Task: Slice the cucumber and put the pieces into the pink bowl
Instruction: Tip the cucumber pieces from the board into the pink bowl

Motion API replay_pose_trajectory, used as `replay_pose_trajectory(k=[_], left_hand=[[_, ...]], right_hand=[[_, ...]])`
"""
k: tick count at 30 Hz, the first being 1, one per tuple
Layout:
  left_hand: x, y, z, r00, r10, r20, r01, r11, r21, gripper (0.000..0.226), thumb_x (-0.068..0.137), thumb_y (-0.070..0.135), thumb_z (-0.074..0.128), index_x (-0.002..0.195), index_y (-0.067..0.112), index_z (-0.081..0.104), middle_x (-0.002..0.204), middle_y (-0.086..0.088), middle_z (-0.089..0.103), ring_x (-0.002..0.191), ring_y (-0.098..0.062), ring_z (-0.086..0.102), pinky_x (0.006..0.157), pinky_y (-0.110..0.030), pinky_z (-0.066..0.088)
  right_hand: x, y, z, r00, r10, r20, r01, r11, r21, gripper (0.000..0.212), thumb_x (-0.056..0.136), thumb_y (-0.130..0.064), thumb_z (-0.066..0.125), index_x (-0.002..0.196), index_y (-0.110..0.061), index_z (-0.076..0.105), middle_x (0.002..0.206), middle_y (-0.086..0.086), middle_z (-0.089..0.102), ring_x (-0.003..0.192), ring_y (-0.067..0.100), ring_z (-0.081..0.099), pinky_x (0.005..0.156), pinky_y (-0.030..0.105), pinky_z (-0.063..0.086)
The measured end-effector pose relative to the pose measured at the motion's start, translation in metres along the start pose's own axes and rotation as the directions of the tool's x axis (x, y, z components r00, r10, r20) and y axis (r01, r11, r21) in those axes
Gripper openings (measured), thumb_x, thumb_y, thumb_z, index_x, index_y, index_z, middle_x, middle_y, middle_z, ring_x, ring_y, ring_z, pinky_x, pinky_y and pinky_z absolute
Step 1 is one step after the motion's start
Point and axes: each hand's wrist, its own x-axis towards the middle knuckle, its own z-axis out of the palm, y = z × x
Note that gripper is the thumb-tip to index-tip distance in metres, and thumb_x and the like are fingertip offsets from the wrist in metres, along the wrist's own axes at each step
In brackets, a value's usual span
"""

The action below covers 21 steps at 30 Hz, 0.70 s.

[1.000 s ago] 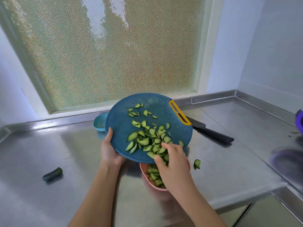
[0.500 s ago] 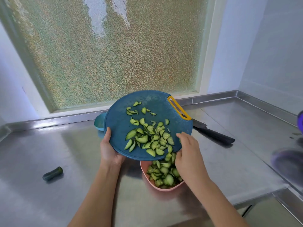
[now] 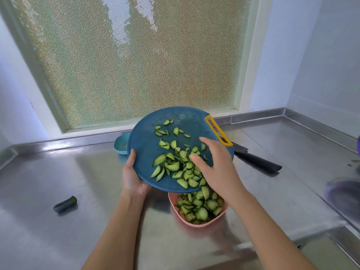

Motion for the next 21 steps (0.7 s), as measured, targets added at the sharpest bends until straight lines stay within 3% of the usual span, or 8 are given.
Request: replay_pose_trajectory(k=[3,6,11,21], left_hand=[[0.001,0.0,-0.002,1.0,-0.021,0.021,0.02,1.0,0.012,0.051,0.099,0.035,0.033,0.084,0.015,0.078,0.103,-0.013,0.071,0.091,-0.027,0.069,0.068,-0.04,0.058],[0.002,0.0,-0.003,0.999,-0.028,0.04,0.027,0.999,0.023,0.053,0.099,0.036,0.031,0.085,0.015,0.078,0.103,-0.013,0.071,0.091,-0.027,0.069,0.07,-0.04,0.058],[0.002,-0.002,-0.003,0.998,-0.053,0.044,0.053,0.999,0.012,0.054,0.099,0.037,0.032,0.085,0.013,0.078,0.103,-0.014,0.071,0.091,-0.028,0.069,0.069,-0.041,0.058],[0.003,-0.005,-0.003,0.997,-0.05,0.056,0.05,0.999,0.006,0.053,0.098,0.038,0.032,0.084,0.016,0.078,0.103,-0.013,0.071,0.09,-0.029,0.069,0.069,-0.045,0.058]], right_hand=[[0.018,-0.008,0.018,0.979,0.028,0.201,-0.003,0.992,-0.127,0.077,0.078,-0.074,0.05,0.144,-0.043,0.027,0.148,0.0,0.031,0.138,0.022,0.025,0.113,0.047,0.026],[0.017,-0.017,0.039,0.965,0.007,0.263,0.072,0.955,-0.288,0.076,0.075,-0.075,0.053,0.141,-0.044,0.033,0.145,0.002,0.031,0.134,0.027,0.024,0.111,0.049,0.023],[0.01,-0.021,0.043,0.977,-0.014,0.212,0.105,0.9,-0.424,0.056,0.082,-0.059,0.059,0.131,-0.038,0.042,0.136,0.001,0.034,0.125,0.028,0.03,0.102,0.046,0.029],[-0.023,-0.017,0.042,0.994,-0.025,0.109,0.067,0.914,-0.4,0.037,0.09,-0.046,0.054,0.124,-0.034,0.044,0.122,-0.004,0.038,0.11,0.02,0.035,0.093,0.036,0.032]])
